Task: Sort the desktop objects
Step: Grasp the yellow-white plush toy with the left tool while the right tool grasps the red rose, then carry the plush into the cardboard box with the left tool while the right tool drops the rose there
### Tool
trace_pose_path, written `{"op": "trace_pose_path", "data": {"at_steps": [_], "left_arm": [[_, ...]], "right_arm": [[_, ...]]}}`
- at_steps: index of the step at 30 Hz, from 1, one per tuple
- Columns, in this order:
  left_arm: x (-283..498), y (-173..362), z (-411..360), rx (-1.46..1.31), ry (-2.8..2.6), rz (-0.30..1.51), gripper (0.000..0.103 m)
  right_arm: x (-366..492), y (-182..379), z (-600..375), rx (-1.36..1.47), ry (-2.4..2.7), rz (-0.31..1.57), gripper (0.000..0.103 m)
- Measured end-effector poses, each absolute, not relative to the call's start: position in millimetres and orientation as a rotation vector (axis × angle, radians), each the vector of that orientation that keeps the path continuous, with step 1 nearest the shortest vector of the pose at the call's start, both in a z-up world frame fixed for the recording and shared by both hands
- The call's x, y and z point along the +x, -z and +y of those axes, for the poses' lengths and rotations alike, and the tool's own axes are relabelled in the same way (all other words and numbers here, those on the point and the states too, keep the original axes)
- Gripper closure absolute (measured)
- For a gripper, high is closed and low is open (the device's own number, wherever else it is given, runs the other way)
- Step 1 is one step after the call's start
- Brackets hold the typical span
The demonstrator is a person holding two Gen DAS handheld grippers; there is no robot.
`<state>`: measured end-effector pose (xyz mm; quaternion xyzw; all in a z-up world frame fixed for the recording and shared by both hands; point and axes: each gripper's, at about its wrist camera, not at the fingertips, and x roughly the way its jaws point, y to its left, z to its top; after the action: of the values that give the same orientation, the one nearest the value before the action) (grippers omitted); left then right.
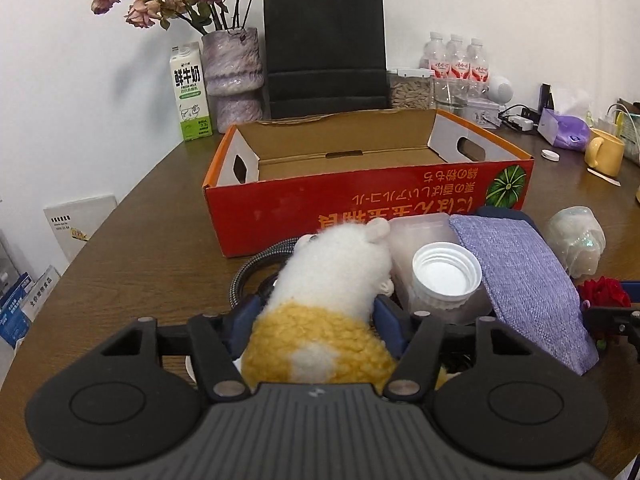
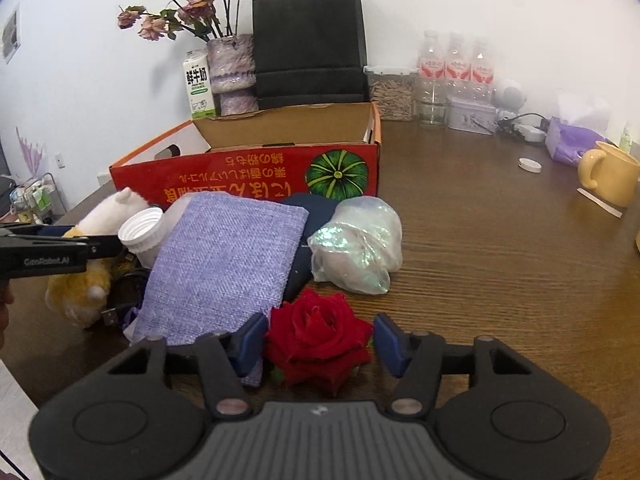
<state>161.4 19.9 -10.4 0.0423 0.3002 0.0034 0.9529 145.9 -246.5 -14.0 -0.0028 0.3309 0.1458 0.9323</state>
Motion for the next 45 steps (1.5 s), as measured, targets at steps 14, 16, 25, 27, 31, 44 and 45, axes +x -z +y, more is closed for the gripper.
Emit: {"op": "trace_pose_path", "data": {"at_steps": [14, 16, 25, 27, 31, 44, 45], "left_arm": [[146, 1, 24, 0.060, -0.020, 0.539, 0.055], [142, -2, 25, 0.055, -0.020, 0.528, 0.056], [129, -14, 26, 0.044, -0.021, 0.482, 0.056], [126, -16, 26, 0.040, -0.019, 0.472, 0.056], [121, -22, 27, 0.035, -0.019, 0.450, 0.056], [116, -27, 31, 0.026, -0.023, 0.426, 0.056], [116, -27, 31, 0.024, -0.023, 0.429, 0.056]], "right_arm": [[140, -4, -243, -0.029, -0.328, 0.624, 0.071], [138, -8, -244, -0.033, -0.327, 0.610, 0.072], [128, -25, -246, -0.047, -0.331, 0.557, 0.077], [125, -30, -245, -0.052, -0.338, 0.538, 0.078], [122, -38, -243, -0.060, -0.341, 0.509, 0.078], [122, -44, -245, -0.170, -0.271, 0.486, 0.078], [123, -41, -247, -0.167, -0.266, 0.496, 0.078]]}}
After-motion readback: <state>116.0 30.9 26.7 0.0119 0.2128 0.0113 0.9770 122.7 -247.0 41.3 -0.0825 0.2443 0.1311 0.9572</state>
